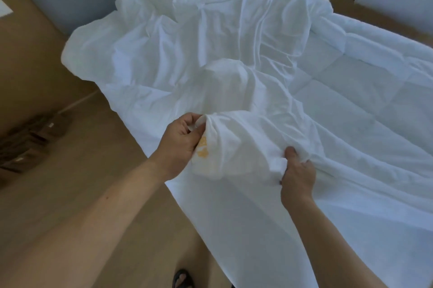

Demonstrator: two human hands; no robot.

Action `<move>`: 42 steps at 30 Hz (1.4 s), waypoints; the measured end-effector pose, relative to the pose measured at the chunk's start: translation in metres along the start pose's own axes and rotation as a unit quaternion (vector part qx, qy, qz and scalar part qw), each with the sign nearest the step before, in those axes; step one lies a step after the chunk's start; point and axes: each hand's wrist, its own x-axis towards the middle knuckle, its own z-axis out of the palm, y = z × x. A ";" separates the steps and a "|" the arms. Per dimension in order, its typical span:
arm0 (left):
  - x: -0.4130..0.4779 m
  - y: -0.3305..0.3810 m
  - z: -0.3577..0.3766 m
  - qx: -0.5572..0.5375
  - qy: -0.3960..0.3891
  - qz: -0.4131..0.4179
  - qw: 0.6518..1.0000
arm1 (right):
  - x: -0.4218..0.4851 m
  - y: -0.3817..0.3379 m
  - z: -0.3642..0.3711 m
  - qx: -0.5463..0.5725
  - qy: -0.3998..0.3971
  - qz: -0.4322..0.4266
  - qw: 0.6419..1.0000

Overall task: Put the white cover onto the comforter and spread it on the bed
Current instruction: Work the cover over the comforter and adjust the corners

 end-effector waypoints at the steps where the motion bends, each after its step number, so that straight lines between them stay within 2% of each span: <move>1: -0.007 0.003 0.000 0.000 0.011 -0.005 1.000 | 0.003 -0.005 -0.002 -0.020 -0.002 -0.015 1.000; 6: -0.059 0.009 0.005 0.012 0.033 -0.007 0.999 | 0.017 -0.013 -0.035 -0.109 -0.028 -0.065 0.992; 9: -0.094 0.021 0.005 -0.070 0.056 0.013 0.996 | 0.030 -0.014 -0.074 -0.160 -0.010 -0.086 0.983; 12: -0.126 0.027 0.009 -0.138 0.039 0.015 0.990 | 0.036 -0.017 -0.107 -0.149 0.001 -0.086 0.985; 15: -0.162 -0.003 0.023 -0.116 0.017 -0.058 0.991 | 0.027 -0.010 -0.118 -0.156 -0.017 -0.055 0.986; 18: -0.195 -0.051 0.037 -0.061 0.073 -0.168 0.981 | 0.014 0.002 -0.118 -0.158 -0.094 -0.027 0.983; 21: -0.227 -0.071 0.052 -0.028 0.131 -0.216 0.967 | 0.004 0.010 -0.130 -0.205 -0.156 -0.070 0.964; 25: -0.257 -0.053 0.072 -0.005 0.166 -0.200 0.966 | 0.006 -0.004 -0.163 -0.217 -0.203 -0.123 0.947; 28: -0.277 -0.028 0.095 -0.021 0.215 -0.137 0.967 | 0.021 -0.026 -0.191 -0.182 -0.166 -0.122 0.962; 31: -0.296 0.002 0.129 -0.052 0.294 -0.067 0.952 | 0.041 -0.046 -0.220 -0.145 -0.163 -0.088 0.972; 34: -0.301 0.031 0.154 -0.074 0.421 -0.024 0.904 | 0.071 -0.065 -0.246 -0.118 -0.180 -0.053 0.975; 36: -0.295 0.043 0.166 -0.050 0.470 -0.006 0.881 | 0.084 -0.068 -0.259 -0.087 -0.196 -0.007 0.977; 38: -0.284 0.041 0.187 0.001 0.474 -0.002 0.881 | 0.089 -0.061 -0.269 -0.022 -0.244 0.090 0.965; 40: -0.275 0.024 0.211 0.052 0.448 -0.026 0.892 | 0.084 -0.048 -0.280 0.029 -0.339 0.168 0.925; 42: -0.279 0.002 0.229 0.094 0.423 -0.060 0.899 | 0.084 -0.037 -0.293 -0.026 -0.370 0.190 0.909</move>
